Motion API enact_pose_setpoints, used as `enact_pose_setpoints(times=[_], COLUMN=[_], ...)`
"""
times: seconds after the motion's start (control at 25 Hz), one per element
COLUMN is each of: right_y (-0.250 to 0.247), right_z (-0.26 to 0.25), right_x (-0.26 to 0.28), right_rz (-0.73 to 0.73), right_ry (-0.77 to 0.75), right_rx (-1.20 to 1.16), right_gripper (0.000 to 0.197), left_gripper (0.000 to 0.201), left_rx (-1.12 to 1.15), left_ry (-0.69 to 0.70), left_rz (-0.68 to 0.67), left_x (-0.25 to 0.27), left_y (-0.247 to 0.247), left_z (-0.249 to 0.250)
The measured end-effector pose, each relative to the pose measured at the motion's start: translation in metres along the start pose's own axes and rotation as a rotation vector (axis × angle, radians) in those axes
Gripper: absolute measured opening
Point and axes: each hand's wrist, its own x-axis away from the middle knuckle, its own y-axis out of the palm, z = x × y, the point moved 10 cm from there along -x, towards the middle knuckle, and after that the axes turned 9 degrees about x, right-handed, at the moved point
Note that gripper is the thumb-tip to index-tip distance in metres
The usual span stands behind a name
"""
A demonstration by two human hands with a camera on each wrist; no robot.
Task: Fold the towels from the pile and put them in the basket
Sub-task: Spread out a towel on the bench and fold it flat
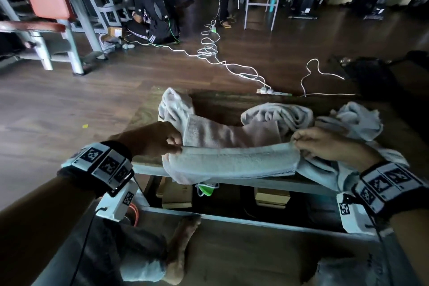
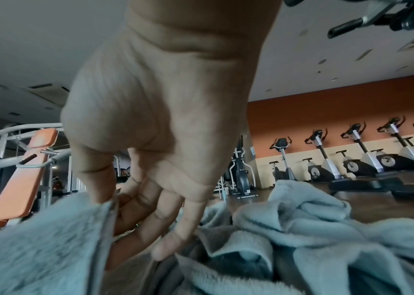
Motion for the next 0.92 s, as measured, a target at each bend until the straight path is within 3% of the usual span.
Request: enact_pose_setpoints(times=[0.16,0.36,0.52,0.72,0.92], right_y=[-0.015,-0.037,-0.038,-0.022,-0.024], right_z=[-0.005,-0.008,-0.028,-0.035,-0.016], right_x=[-0.023,-0.065,-0.079,-0.093,-0.101], right_rz=[0.189,0.474,0.644,0.563,0.478], right_ry=[-0.031,-0.093,-0.207,-0.201,-0.096], right_rx=[0.094,0.106,0.222,0.365,0.258], right_gripper=[0.017,0.009,0.006,0.004,0.006], left_gripper=[0.015,0.016,0.017,0.015,0.01], left_rx=[-0.014,0.105,0.165,0.22,0.211], left_ry=[0.012,-0.11,-0.173,-0.192,-0.136], left_rz=[0.204,0.439,0.409,0.367,0.375], left_x=[-0.035,-0.081,-0.107,-0.117,-0.11], left_y=[-0.017,-0.034,-0.017,-0.01,-0.023], left_z=[-0.006,-0.034,-0.051,-0.061,-0.058])
